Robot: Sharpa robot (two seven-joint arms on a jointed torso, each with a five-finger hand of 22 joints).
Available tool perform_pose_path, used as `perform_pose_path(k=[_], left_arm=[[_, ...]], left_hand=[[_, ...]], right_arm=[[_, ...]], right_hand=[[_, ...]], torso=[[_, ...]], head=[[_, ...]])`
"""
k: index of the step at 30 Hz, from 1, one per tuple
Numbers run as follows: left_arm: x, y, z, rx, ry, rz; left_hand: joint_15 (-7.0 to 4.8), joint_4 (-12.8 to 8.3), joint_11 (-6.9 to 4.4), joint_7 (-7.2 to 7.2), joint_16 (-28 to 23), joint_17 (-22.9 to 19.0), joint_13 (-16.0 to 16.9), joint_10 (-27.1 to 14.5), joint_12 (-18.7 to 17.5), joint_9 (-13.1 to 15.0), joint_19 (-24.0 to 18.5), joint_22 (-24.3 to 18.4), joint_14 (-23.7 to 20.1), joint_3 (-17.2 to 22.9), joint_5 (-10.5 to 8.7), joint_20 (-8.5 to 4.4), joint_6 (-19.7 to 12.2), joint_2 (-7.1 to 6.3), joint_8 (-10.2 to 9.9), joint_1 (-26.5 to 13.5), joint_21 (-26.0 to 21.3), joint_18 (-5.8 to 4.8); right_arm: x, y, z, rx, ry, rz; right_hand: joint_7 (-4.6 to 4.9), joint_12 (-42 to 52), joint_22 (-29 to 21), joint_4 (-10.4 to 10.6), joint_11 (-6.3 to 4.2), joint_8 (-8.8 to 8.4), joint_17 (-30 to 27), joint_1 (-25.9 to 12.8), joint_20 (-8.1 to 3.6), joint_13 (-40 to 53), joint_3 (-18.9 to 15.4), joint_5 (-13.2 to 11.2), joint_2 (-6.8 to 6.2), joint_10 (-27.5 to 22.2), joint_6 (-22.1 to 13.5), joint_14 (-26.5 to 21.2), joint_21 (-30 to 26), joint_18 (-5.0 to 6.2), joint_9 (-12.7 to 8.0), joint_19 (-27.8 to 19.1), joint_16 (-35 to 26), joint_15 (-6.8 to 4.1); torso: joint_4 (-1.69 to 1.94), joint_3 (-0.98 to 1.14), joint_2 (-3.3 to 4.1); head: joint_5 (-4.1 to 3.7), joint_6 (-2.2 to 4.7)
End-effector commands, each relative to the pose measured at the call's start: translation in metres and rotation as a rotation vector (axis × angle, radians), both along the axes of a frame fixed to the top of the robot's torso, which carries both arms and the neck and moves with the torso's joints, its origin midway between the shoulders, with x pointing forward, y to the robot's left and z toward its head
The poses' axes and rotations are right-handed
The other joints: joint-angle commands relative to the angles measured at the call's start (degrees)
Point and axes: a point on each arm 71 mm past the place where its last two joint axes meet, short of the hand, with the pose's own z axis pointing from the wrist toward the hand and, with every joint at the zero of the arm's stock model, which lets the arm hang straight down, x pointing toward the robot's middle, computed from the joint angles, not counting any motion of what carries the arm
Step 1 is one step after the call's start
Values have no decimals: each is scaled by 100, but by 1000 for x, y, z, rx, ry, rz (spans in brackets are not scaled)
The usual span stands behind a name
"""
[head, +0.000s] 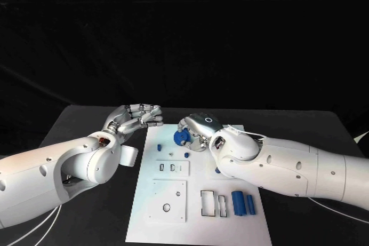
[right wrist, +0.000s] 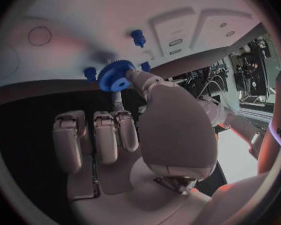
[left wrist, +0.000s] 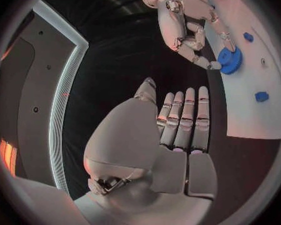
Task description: Assemble the parts on the task board
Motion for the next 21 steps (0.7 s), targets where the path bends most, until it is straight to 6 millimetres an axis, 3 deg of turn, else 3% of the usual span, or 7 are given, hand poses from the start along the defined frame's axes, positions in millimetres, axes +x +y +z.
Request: perform_pose_path(k=[1,16,20,21], left_arm=[[-1,-3,2,-11,-7,-19],[0,-3,2,-10,-7,-17],[0,-3,2,-10,-7,-17],[0,-3,2,-10,-6,-17]], left_hand=[[1,8,14,68,-25,12,-3,-40,-14,7,-7,-9,-48,-40,-36,34,-38,45,-39,-2,-42,53],[5,6,15,69,-39,12,-2,-42,-13,9,-10,-13,-63,-43,-37,36,-38,46,-40,0,-47,51],[5,6,15,69,-39,12,-2,-42,-13,9,-10,-13,-63,-43,-37,36,-38,46,-40,0,-47,51],[6,6,16,70,-45,12,-2,-43,-12,10,-12,-14,-70,-44,-37,37,-39,46,-41,0,-49,50]], right_arm=[[1,1,-4,-31,2,-8],[9,0,-12,-58,19,-28],[10,1,-14,-61,24,-27],[10,2,-14,-62,26,-26]], right_hand=[[-135,16,1507,1,-26,-4,1509,-26,-42,995,30,6,24,149,192,596,26,-80,65,610,35,-32],[-121,-19,1507,-16,-14,-39,1509,-120,-35,958,66,-53,-11,114,163,596,26,-80,58,610,35,-22],[-66,-73,1507,-26,30,-156,1509,-264,-11,903,78,-175,-70,61,16,596,26,-80,7,610,35,12],[-24,-98,1507,-27,67,-245,1509,-335,12,876,57,-301,-88,36,-106,596,26,-80,-41,610,35,42]], torso=[[-5,5,-4],[-10,7,-7],[-11,5,-8],[-12,4,-8]], head=[[16,-17],[16,-22],[12,-26],[13,-26]])
